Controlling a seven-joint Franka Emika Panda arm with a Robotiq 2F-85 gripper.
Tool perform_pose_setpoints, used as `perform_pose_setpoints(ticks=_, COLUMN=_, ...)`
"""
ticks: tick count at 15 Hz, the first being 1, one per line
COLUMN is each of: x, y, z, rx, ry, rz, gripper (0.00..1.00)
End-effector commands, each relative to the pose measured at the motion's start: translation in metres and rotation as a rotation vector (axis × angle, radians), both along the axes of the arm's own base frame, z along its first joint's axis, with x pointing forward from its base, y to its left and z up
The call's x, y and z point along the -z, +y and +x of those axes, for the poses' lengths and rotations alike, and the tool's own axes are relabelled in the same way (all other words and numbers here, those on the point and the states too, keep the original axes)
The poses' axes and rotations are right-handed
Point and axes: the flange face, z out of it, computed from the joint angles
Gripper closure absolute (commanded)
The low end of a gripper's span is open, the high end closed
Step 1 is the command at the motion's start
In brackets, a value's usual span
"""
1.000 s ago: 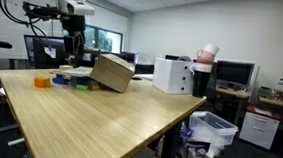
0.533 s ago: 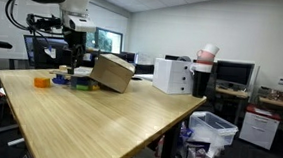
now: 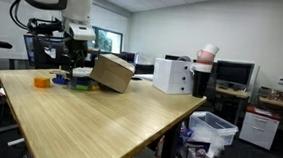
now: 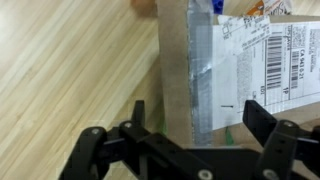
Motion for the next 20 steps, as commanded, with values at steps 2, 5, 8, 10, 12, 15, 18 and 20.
perform_pose_setpoints(ticks=2, x=0.01, y=-0.011, z=-0.01, rx=0.068, ry=-0.018, rz=0.054, gripper=0.0)
perform_pose_setpoints(ticks=5, x=0.012, y=-0.017, z=-0.011, rx=0.088, ry=-0.021, rz=0.061, gripper=0.0)
perform_pose_setpoints(ticks=8, x=0.009, y=-0.018, z=-0.011, rx=0.102, ry=-0.033, rz=0.067, gripper=0.0)
perform_pose_setpoints(ticks=10, x=0.008, y=-0.016, z=-0.01, rx=0.113, ry=-0.05, rz=0.063, gripper=0.0)
perform_pose_setpoints(ticks=12, x=0.008, y=-0.012, z=-0.012, rx=0.121, ry=-0.074, rz=0.067, gripper=0.0)
perform_pose_setpoints(ticks=15, x=0.014, y=-0.007, z=-0.014, rx=0.133, ry=-0.079, rz=0.089, gripper=0.0)
perform_pose_setpoints(ticks=18, x=0.014, y=-0.011, z=-0.009, rx=0.133, ry=-0.043, rz=0.083, gripper=0.0)
perform_pose_setpoints(ticks=20, x=0.017, y=-0.009, z=-0.01, rx=0.132, ry=-0.036, rz=0.085, gripper=0.0)
